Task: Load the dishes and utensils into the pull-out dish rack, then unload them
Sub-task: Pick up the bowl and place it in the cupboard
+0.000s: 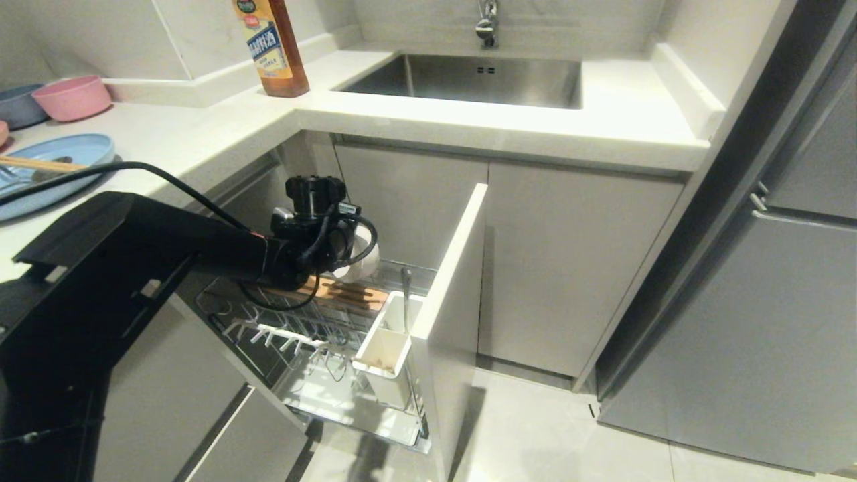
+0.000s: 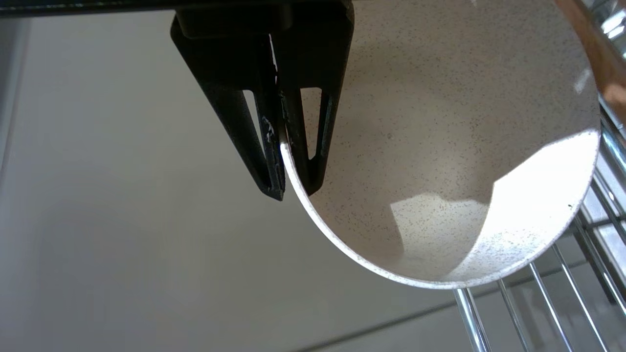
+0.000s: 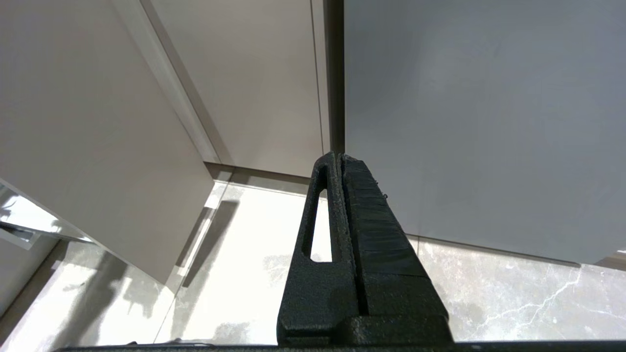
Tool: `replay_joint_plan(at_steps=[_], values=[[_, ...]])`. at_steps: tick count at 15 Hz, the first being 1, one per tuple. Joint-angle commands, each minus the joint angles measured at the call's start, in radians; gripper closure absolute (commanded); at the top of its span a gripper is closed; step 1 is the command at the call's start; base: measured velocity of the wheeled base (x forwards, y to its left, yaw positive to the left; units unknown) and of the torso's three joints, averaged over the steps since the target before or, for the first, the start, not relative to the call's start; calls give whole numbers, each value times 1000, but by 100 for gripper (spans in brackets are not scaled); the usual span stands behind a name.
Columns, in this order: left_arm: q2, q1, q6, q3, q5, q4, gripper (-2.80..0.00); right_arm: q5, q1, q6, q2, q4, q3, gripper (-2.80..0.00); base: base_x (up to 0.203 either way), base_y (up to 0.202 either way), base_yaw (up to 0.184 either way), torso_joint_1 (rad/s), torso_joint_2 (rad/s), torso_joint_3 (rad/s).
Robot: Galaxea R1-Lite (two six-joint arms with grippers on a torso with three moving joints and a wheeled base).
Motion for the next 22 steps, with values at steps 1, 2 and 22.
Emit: replay_joint_plan(at_steps=[1,2,22], values=[[-8,-1,-15,0,25,-27,0,-1,0,1,1,0,0,0,0,0,0,2,-2,-27],[-7,-1,-31,6,50,-58,0,0,0,1,1,0,0,0,0,0,0,0,0,0],[108,-36,-239,80,147,-217,-280,0,0,1,1,0,0,0,0,0,0,0,0,0]])
